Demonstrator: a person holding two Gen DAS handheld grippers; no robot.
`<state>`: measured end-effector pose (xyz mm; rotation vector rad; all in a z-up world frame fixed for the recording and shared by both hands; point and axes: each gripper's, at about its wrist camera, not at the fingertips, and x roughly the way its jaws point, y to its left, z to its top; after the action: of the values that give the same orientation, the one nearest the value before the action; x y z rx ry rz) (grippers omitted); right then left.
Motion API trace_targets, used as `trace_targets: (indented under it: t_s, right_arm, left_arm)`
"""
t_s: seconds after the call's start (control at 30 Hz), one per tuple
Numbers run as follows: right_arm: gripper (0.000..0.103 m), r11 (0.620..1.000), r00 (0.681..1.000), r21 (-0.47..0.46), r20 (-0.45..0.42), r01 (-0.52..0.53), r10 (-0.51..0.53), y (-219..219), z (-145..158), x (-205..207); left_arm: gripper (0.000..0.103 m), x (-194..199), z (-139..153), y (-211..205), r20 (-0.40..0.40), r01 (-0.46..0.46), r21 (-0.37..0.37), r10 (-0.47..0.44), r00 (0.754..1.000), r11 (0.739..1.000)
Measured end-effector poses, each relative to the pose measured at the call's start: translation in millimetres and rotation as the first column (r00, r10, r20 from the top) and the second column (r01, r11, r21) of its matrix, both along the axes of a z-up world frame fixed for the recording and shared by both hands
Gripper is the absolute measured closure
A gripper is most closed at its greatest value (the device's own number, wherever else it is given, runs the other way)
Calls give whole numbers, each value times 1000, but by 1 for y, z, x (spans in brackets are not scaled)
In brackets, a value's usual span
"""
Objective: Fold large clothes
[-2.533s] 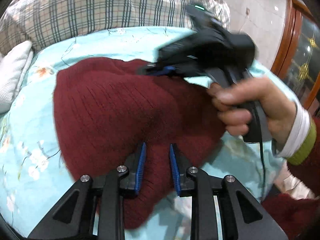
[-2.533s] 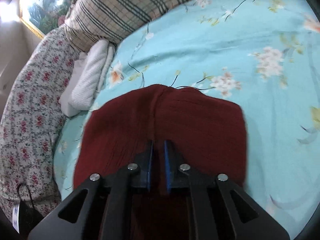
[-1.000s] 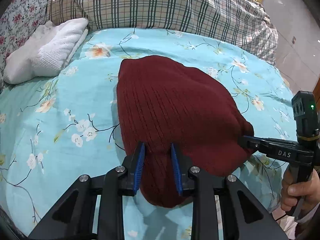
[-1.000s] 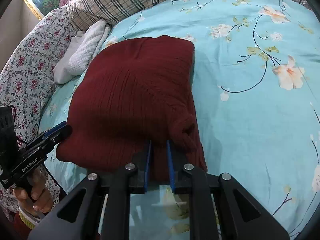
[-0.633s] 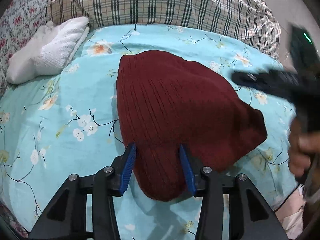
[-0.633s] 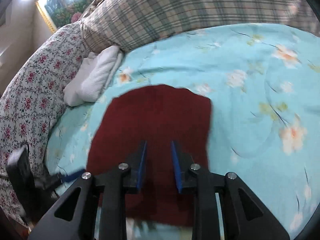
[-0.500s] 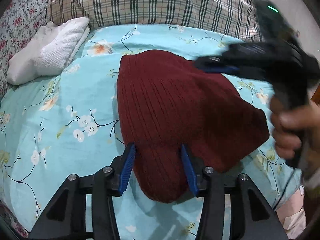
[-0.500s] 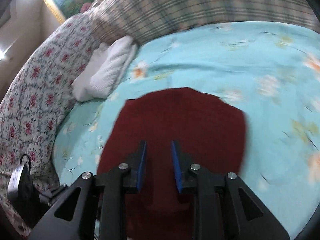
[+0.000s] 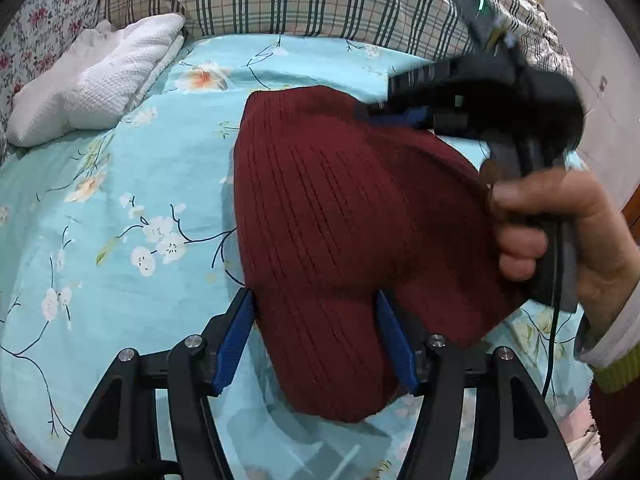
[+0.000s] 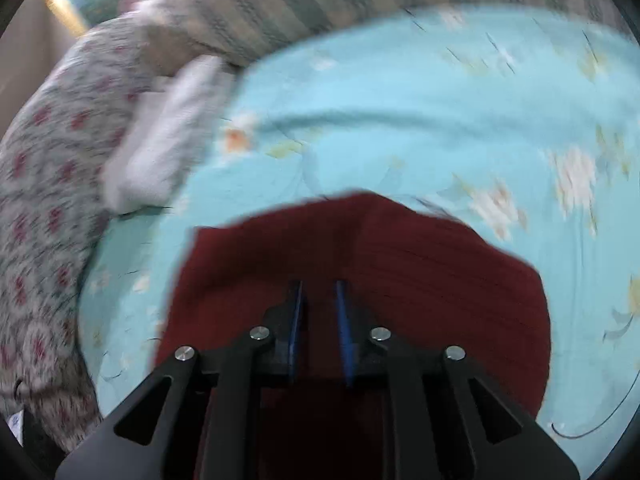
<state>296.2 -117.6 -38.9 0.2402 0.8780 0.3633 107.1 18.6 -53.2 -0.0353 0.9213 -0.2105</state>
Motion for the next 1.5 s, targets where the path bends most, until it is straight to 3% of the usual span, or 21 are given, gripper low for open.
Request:
trace_targets:
  t_s: [0.07,0.17,0.3,0.37,0.57,0.7,0.77,0.83,0.93,1.13,1.2,1.27,1.33,1.4,1.5]
  right_arm:
    - [84,999,1000,-35,3,-8,8,9,5,13]
    - [84,998,984,-70,-178,-5,-7,12,-28,53]
    - [87,997,979,-19,-190,70,-73,-11,-33,61]
    - [84,994,985,-39,-137,100,-104,-18,-19,43]
    - [82,996,996,58,-58,75,-71,-41,4,-40]
    - [63,993,995,80,-51,89,-85,-59,-5,-99]
    - [62,993,993,62,-63,103,-99,-70,-17,-122]
    - [62,991,989,41,-71,129,-126,-80,-28,-133]
    - [63,985,986,90,-78,151,-144,-92,-33,-141]
    - [62,983,990,111,-14,144,-144,-89,-10,-164]
    - [62,985,991,103,1,136,-136,-88,-5,-176]
    - [57,988,991,82,10,129,-130,-87,-3,-190]
    - [39,991,992,56,15,124,-125,-84,-5,-205]
    - [31,993,993,16,15,118,-118,-82,-10,-223]
    - [27,993,994,-48,-13,106,-106,-81,-22,-248]
  left_arm:
    - [40,1,0,0,-5,0,0,0,1000,1000]
    - [39,5,-1,-1,-11,-1,7,1,1000,1000]
    - [34,11,-8,-4,-19,-6,10,6,1000,1000]
    - [34,10,-7,-3,-21,-10,-8,10,1000,1000]
    - [34,3,-1,11,-30,-33,-81,30,999,996]
    - [34,-4,0,11,-29,-34,-67,32,999,997]
    - [34,-5,-1,10,-30,-38,-65,36,999,997]
    - [32,-5,-5,7,-34,-40,-44,38,999,998]
    - [30,-3,-7,7,-36,-46,-33,45,998,998]
    - [29,-18,7,13,-23,-51,-46,50,998,998]
    - [21,-28,11,16,-13,-59,-38,58,998,998]
    - [19,-37,11,17,-10,-61,-28,61,998,998]
    - [19,-48,7,17,-19,-54,0,54,998,999]
    - [19,-60,1,17,-34,-48,41,49,998,998]
    - [19,-77,-10,18,-56,-33,82,38,998,996]
